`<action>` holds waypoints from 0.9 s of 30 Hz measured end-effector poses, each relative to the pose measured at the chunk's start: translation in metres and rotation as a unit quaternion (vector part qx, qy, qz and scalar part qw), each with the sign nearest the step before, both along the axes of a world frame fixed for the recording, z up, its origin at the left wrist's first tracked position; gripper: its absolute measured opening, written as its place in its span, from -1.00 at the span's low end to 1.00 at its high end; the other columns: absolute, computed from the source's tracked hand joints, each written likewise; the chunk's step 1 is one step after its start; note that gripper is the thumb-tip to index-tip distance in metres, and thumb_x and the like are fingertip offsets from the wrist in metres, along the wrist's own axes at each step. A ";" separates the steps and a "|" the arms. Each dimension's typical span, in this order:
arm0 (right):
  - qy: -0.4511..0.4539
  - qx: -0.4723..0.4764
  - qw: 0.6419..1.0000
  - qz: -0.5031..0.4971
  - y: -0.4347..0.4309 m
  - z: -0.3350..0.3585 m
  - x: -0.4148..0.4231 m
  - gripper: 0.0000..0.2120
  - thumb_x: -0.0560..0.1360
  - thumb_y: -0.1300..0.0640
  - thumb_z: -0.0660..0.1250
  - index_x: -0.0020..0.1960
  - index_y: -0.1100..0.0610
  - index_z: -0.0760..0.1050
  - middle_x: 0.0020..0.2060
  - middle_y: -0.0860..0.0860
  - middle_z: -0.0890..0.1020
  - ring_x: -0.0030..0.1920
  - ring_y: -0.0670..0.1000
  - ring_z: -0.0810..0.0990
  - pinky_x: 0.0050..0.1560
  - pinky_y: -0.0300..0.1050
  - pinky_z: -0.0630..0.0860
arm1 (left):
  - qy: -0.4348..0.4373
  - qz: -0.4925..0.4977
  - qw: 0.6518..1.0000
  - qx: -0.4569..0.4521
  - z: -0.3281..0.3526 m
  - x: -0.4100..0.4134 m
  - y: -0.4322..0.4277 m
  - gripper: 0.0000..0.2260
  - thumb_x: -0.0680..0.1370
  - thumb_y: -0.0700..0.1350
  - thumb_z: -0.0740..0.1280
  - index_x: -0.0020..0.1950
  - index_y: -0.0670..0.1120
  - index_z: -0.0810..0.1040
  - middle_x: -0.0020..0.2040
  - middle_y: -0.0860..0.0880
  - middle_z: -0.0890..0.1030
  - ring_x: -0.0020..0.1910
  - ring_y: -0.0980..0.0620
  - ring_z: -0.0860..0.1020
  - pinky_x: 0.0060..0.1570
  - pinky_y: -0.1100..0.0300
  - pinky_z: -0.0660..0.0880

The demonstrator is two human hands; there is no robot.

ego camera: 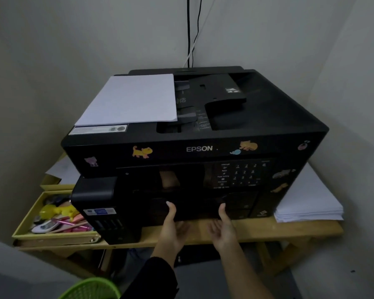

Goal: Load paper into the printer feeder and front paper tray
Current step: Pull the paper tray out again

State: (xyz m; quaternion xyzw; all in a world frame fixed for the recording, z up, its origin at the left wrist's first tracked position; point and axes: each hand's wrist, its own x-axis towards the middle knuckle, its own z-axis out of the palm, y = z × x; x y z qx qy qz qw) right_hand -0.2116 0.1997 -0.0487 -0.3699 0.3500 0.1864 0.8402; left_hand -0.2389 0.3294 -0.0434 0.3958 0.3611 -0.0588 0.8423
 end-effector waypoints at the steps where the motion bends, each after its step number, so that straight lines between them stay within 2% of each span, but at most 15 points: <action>1: 0.000 0.013 1.000 -0.009 0.001 -0.002 0.001 -0.64 0.47 -0.01 0.39 0.09 0.26 0.48 0.26 0.16 0.48 0.25 0.14 0.49 0.35 0.03 0.41 | -0.009 0.014 1.000 -0.015 -0.005 0.002 0.000 -0.46 0.42 0.30 0.29 0.17 -0.09 0.50 0.11 -0.10 0.58 0.08 -0.05 0.54 0.26 0.05 0.42; 3: 0.000 0.037 0.999 -0.026 0.003 -0.006 0.004 -0.69 0.48 0.02 0.39 0.04 0.26 0.50 0.12 0.15 0.50 0.17 0.12 0.55 0.27 0.01 0.46 | -0.016 0.035 0.999 -0.029 -0.007 0.003 -0.002 -0.39 0.34 0.29 0.33 0.18 -0.14 0.51 0.13 -0.14 0.60 0.10 -0.07 0.56 0.26 0.06 0.41; 6: -0.013 0.060 0.997 -0.039 0.005 -0.010 0.008 -0.79 0.48 0.04 0.37 -0.06 0.20 0.52 -0.01 0.13 0.57 -0.08 0.03 0.57 0.14 -0.05 0.49 | -0.008 0.053 0.998 -0.039 -0.010 0.006 -0.004 -0.24 0.24 0.31 0.36 0.27 -0.18 0.50 0.22 -0.17 0.58 0.16 -0.08 0.55 0.26 0.06 0.42; 8: -0.008 0.056 0.997 -0.043 0.005 -0.013 0.009 -0.82 0.48 0.05 0.37 -0.08 0.18 0.51 -0.10 0.10 0.56 -0.14 0.00 0.52 0.02 -0.09 0.51 | -0.006 0.057 0.998 -0.039 -0.015 0.008 -0.004 -0.20 0.27 0.32 0.34 0.34 -0.18 0.45 0.22 -0.16 0.57 0.12 -0.06 0.55 0.23 0.07 0.43; 11: -0.015 0.030 0.998 -0.043 0.004 -0.021 0.011 -0.79 0.48 0.04 0.38 0.00 0.16 0.52 -0.20 0.06 0.51 -0.26 -0.03 0.44 -0.22 -0.19 0.43 | 0.007 0.064 0.997 -0.043 -0.021 0.010 -0.004 -0.23 0.34 0.33 0.31 0.36 -0.18 0.42 0.13 -0.12 0.57 0.03 -0.03 0.55 0.13 0.06 0.44; 13: -0.016 0.005 0.999 -0.038 0.006 -0.026 0.012 -0.68 0.47 -0.01 0.37 0.11 0.17 0.50 -0.23 0.04 0.50 -0.32 -0.05 0.39 -0.31 -0.21 0.37 | 0.008 0.054 0.998 -0.033 -0.022 0.010 -0.005 -0.19 0.29 0.36 0.30 0.36 -0.16 0.41 0.11 -0.10 0.57 0.03 -0.04 0.55 0.13 0.04 0.45; 15: 0.001 -0.053 0.998 -0.019 0.010 -0.029 0.012 -0.54 0.43 -0.16 0.36 0.13 0.17 0.51 -0.26 0.02 0.51 -0.40 -0.08 0.34 -0.43 -0.25 0.31 | 0.006 0.030 0.999 -0.012 -0.019 0.009 -0.010 -0.24 0.34 0.41 0.22 0.32 -0.12 0.44 0.09 -0.10 0.58 0.06 -0.08 0.55 0.13 0.02 0.47; 18: 0.037 -0.128 0.989 -0.056 0.018 -0.033 0.006 -0.05 0.08 -0.41 0.46 0.24 0.22 0.47 -0.24 0.05 0.57 -0.47 -0.08 0.37 -0.60 -0.30 0.31 | 0.030 0.031 0.999 -0.014 -0.010 0.007 -0.018 -0.32 0.42 0.43 0.12 0.25 -0.07 0.48 0.07 -0.12 0.59 0.10 -0.14 0.54 0.14 -0.03 0.49; 19: 0.045 -0.138 0.986 -0.082 0.019 -0.036 0.005 0.11 -0.07 -0.43 0.49 0.31 0.18 0.40 -0.13 0.09 0.62 -0.41 -0.03 0.47 -0.57 -0.28 0.42 | 0.038 0.033 0.998 -0.022 -0.007 0.006 -0.020 -0.30 0.40 0.44 0.13 0.28 -0.06 0.47 0.12 -0.12 0.58 0.16 -0.16 0.53 0.20 -0.06 0.48; 20: 0.060 -0.138 0.984 -0.100 0.021 -0.030 0.003 0.23 -0.14 -0.42 0.52 0.39 0.15 0.31 0.03 0.14 0.62 -0.26 0.05 0.58 -0.43 -0.16 0.57 | 0.040 0.031 0.998 -0.028 -0.004 0.004 -0.021 -0.27 0.38 0.46 0.13 0.30 -0.06 0.46 0.16 -0.13 0.56 0.19 -0.17 0.52 0.24 -0.08 0.46; 21: 0.074 -0.136 0.980 -0.124 0.023 -0.020 0.000 0.23 -0.08 -0.37 0.55 0.44 0.13 0.21 0.16 0.18 0.58 -0.06 0.15 0.62 -0.17 0.01 0.64 | 0.043 0.029 0.998 -0.030 -0.002 0.003 -0.021 -0.23 0.35 0.49 0.15 0.30 -0.07 0.45 0.18 -0.12 0.55 0.18 -0.17 0.52 0.25 -0.09 0.45; 22: 0.082 -0.153 0.974 -0.143 0.024 -0.011 -0.002 0.15 0.05 -0.28 0.57 0.46 0.13 0.14 0.24 0.20 0.52 0.11 0.22 0.57 0.07 0.11 0.59 | 0.054 0.032 0.998 -0.020 -0.001 0.003 -0.023 -0.18 0.30 0.51 0.18 0.29 -0.09 0.45 0.18 -0.11 0.54 0.13 -0.16 0.54 0.24 -0.08 0.46; 23: 0.090 -0.187 0.966 -0.155 0.025 -0.007 -0.002 0.05 0.19 -0.20 0.55 0.47 0.13 0.09 0.29 0.22 0.47 0.22 0.25 0.51 0.22 0.15 0.51 | 0.082 0.044 0.996 0.005 0.001 0.002 -0.026 -0.12 0.24 0.53 0.22 0.27 -0.13 0.43 0.17 -0.11 0.52 0.11 -0.15 0.53 0.23 -0.08 0.45; 25: 0.093 -0.279 0.946 -0.135 0.028 0.000 -0.005 -0.07 0.33 -0.16 0.47 0.48 0.15 0.05 0.37 0.23 0.34 0.32 0.28 0.38 0.29 0.17 0.39 | 0.200 0.069 0.966 0.148 0.005 -0.002 -0.033 0.00 0.22 0.50 0.30 0.39 -0.21 0.29 0.21 -0.14 0.41 0.22 -0.20 0.44 0.31 -0.13 0.37; 27: 0.046 -0.430 0.900 -0.056 0.037 0.006 -0.012 -0.16 0.42 -0.16 0.39 0.48 0.17 0.06 0.43 0.25 0.17 0.37 0.30 0.24 0.32 0.18 0.32 | 0.256 0.031 0.899 0.354 0.010 -0.007 -0.039 -0.02 0.30 0.40 0.34 0.46 -0.23 0.14 0.31 -0.22 0.31 0.30 -0.23 0.34 0.32 -0.10 0.32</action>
